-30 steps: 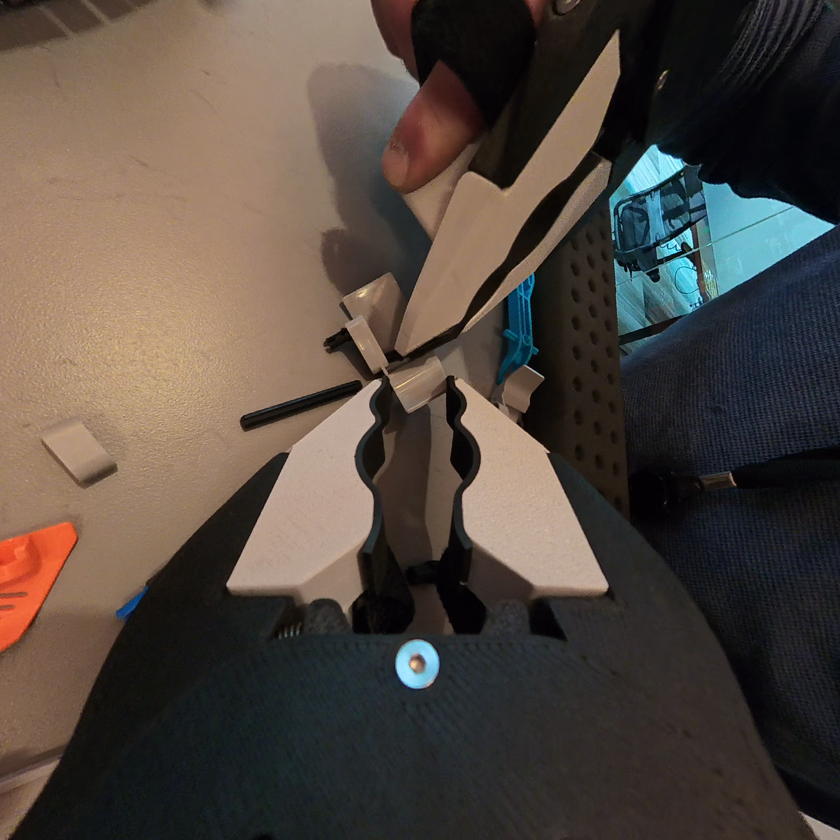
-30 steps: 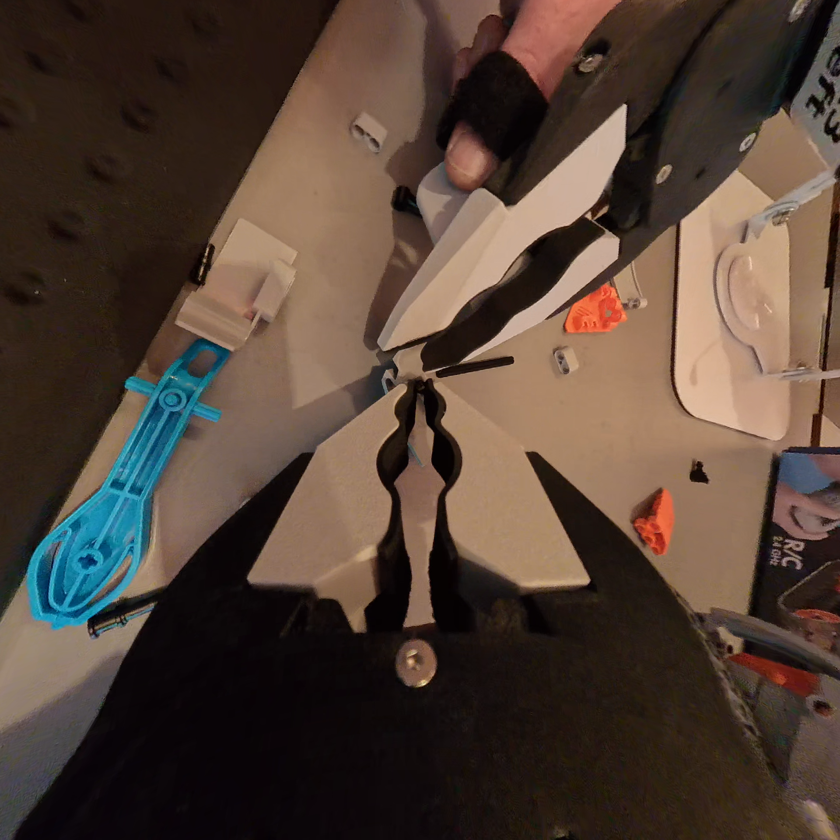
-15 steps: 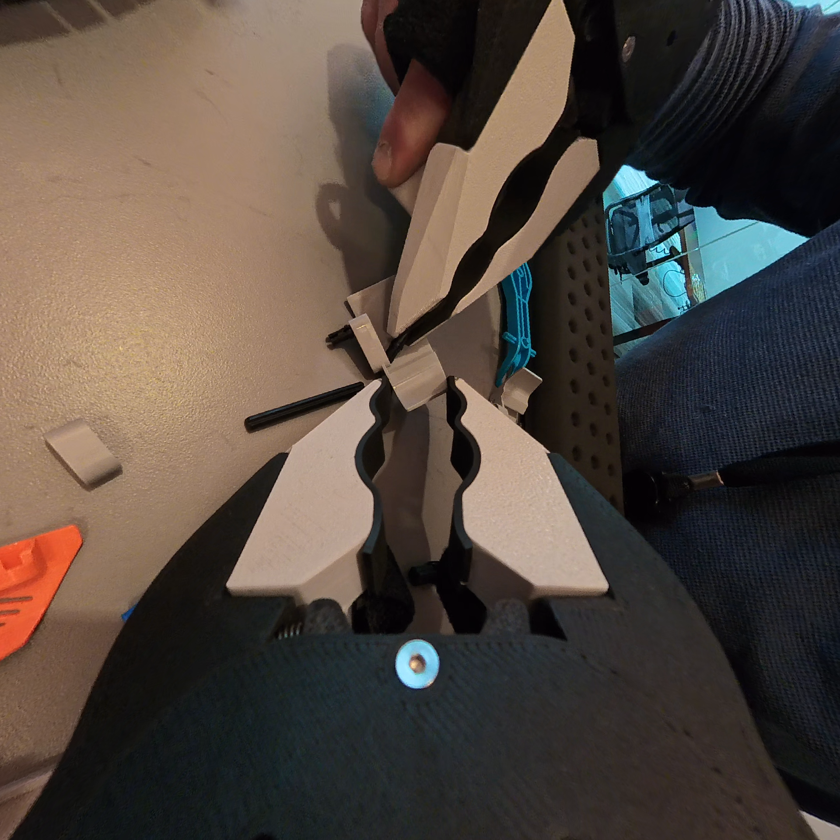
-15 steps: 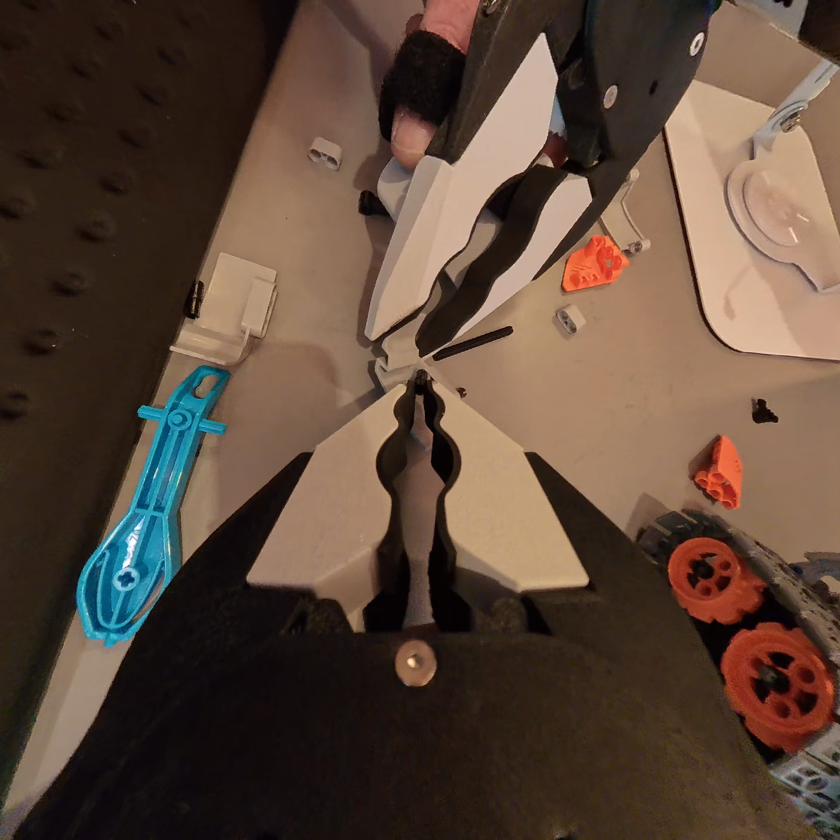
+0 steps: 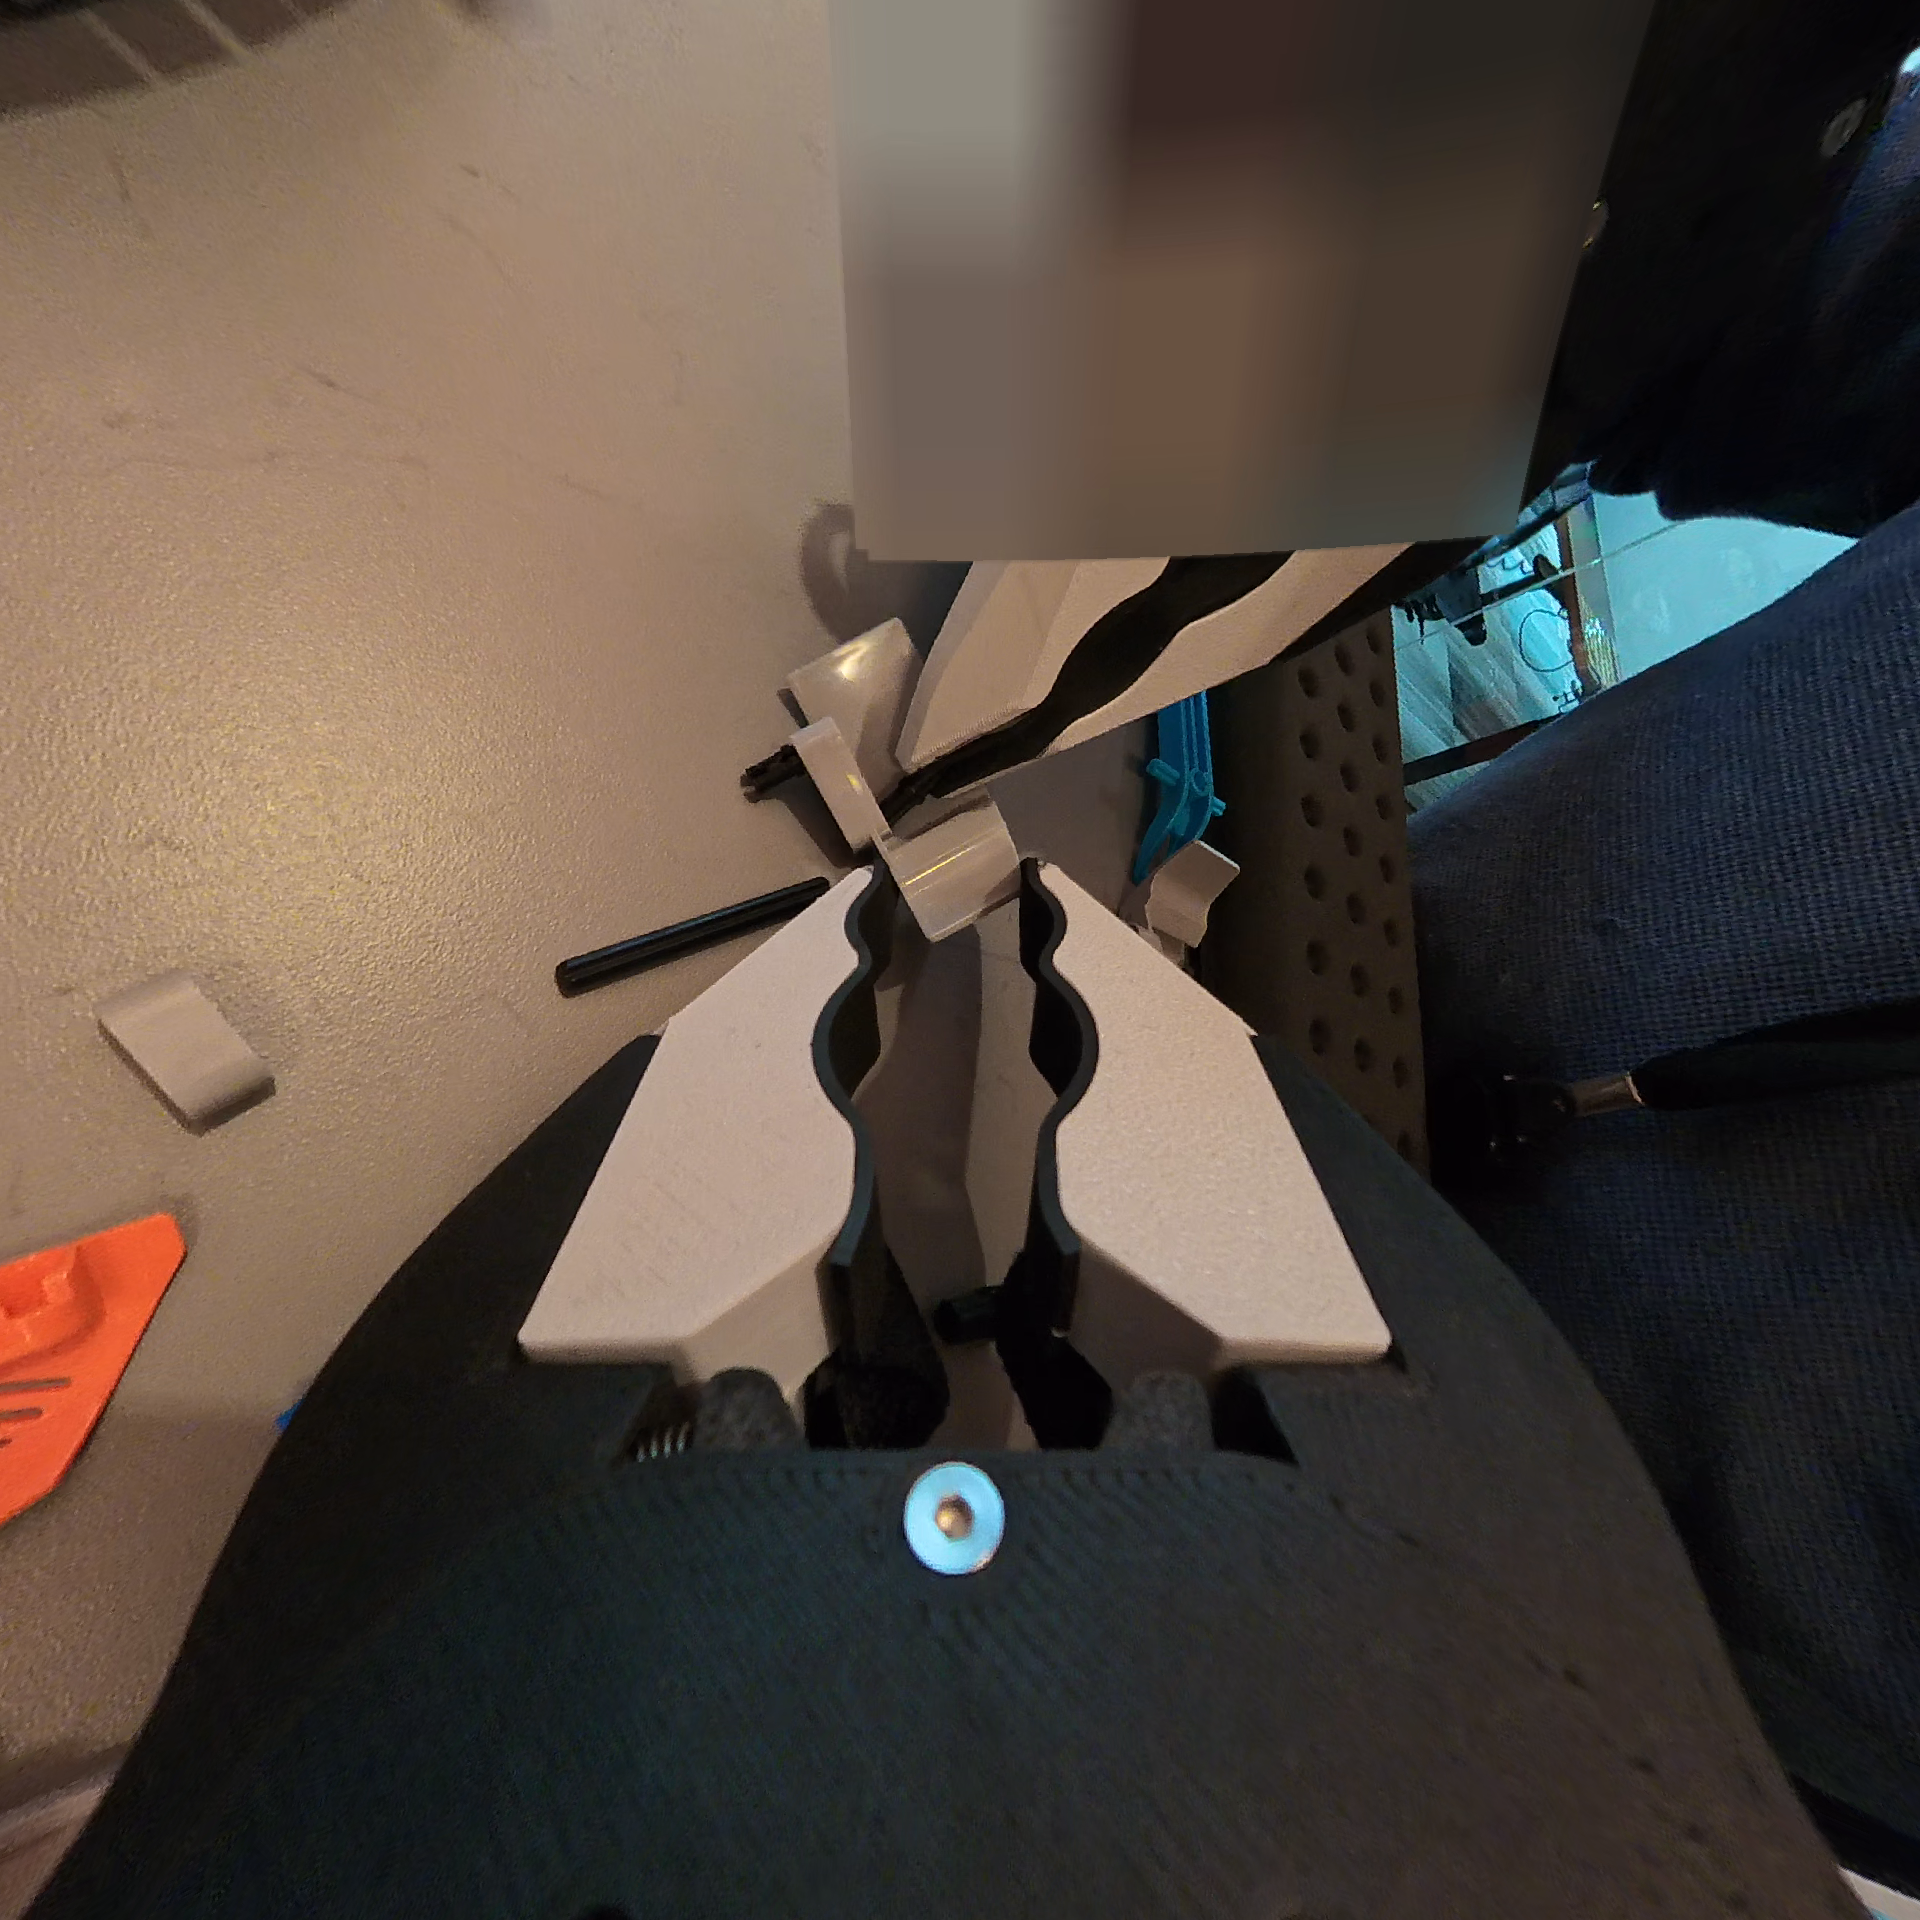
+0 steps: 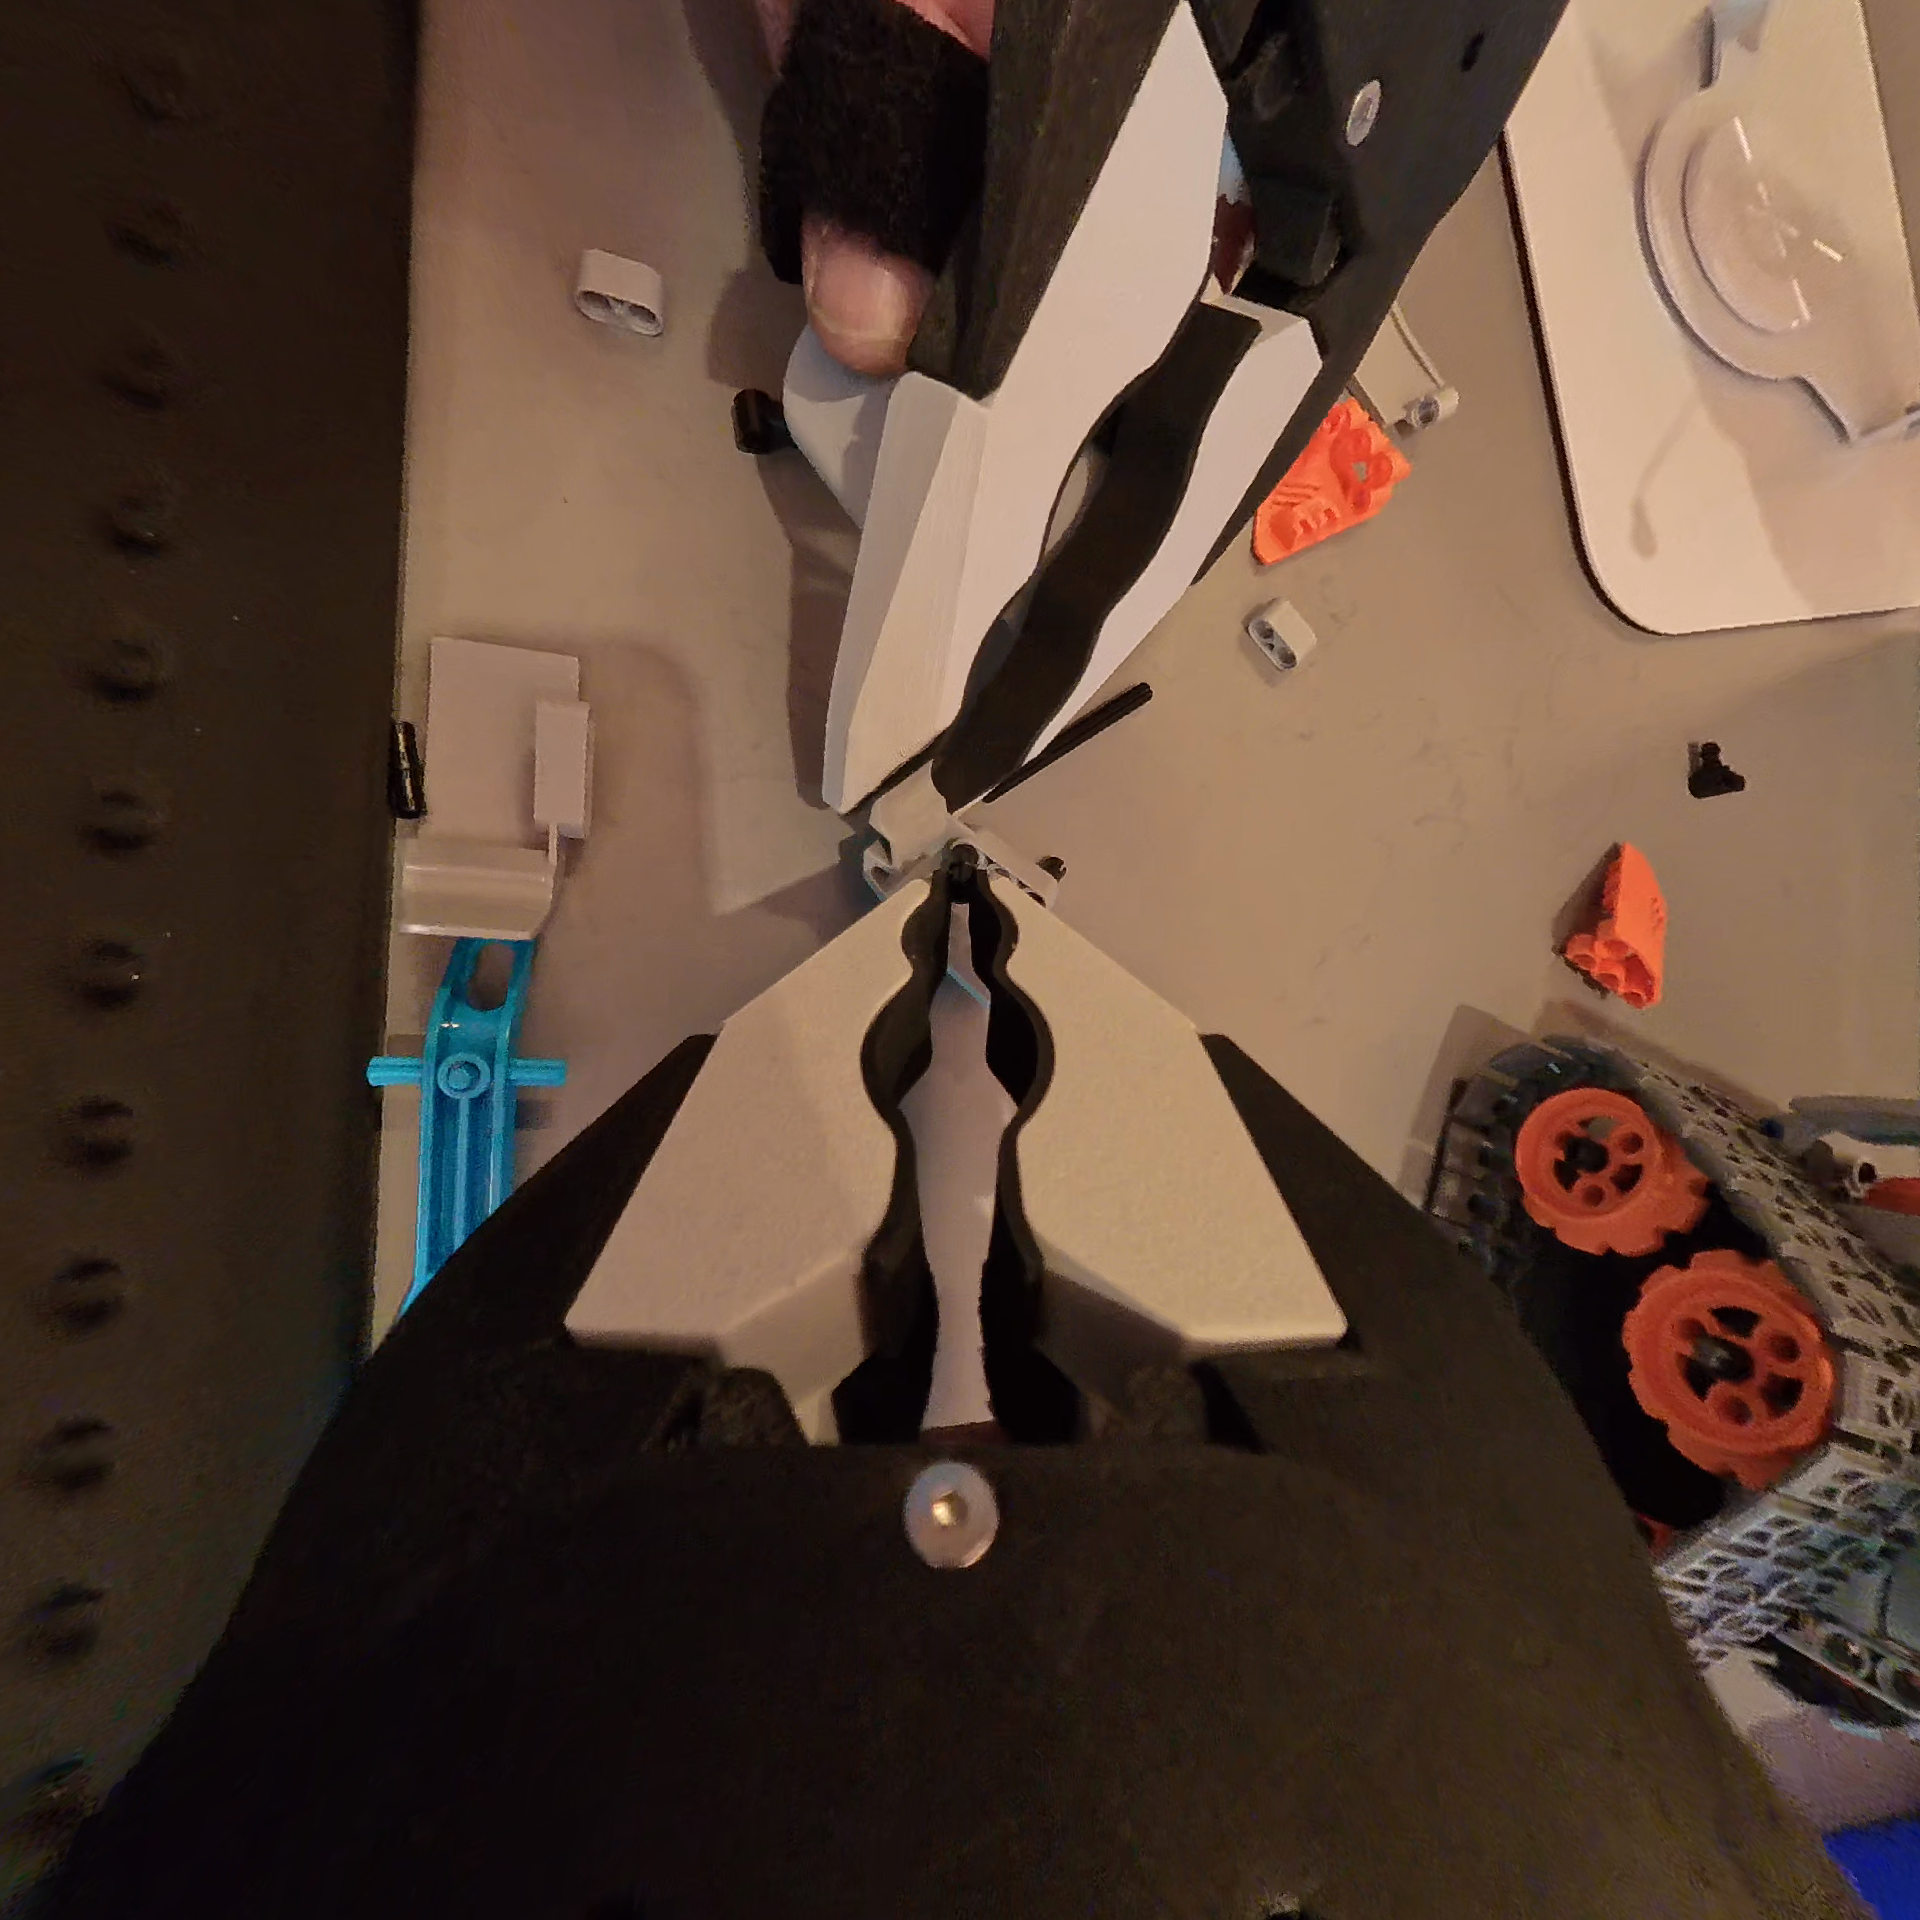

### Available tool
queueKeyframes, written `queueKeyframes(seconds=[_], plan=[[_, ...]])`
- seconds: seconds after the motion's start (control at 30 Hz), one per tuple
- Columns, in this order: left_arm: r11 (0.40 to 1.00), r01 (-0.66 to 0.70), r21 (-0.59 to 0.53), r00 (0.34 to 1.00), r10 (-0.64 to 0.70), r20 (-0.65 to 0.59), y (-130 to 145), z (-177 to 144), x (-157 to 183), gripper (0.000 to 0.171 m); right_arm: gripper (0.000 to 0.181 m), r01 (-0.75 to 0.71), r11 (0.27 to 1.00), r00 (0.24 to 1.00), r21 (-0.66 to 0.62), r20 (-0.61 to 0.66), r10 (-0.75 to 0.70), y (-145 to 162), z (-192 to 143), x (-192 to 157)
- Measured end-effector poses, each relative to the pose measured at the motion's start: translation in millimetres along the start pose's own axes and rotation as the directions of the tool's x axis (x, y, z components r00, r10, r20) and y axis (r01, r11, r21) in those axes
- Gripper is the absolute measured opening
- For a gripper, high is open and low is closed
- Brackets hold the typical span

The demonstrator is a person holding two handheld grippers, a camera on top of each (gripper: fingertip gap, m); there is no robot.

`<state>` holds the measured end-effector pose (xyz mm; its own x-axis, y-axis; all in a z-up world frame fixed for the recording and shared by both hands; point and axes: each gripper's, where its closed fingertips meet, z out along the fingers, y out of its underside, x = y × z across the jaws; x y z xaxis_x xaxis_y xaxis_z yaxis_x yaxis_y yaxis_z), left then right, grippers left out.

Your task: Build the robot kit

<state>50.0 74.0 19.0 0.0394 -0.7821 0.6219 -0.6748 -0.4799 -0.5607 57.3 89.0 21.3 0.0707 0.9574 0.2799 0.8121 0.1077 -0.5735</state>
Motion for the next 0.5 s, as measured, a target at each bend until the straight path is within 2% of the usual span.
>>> queueKeyframes(seconds=[0.43, 0.5], plan=[[1.0, -0.009, 0.001, 1.0, 0.009, 0.009, -0.7, 1.3, 0.1, 0.023, 0.001, -0.15, 0.989, 0.986, -0.015, -0.076, 0.149, 1.0, -0.7, 0.4], [1.0, -0.011, 0.001, 1.0, 0.011, 0.011, -0.8, 1.5, 0.2, 0.023, 0.001, -0.138, 0.99, 0.986, -0.032, -0.094, 0.135, 1.1, -0.8, 0.2]])
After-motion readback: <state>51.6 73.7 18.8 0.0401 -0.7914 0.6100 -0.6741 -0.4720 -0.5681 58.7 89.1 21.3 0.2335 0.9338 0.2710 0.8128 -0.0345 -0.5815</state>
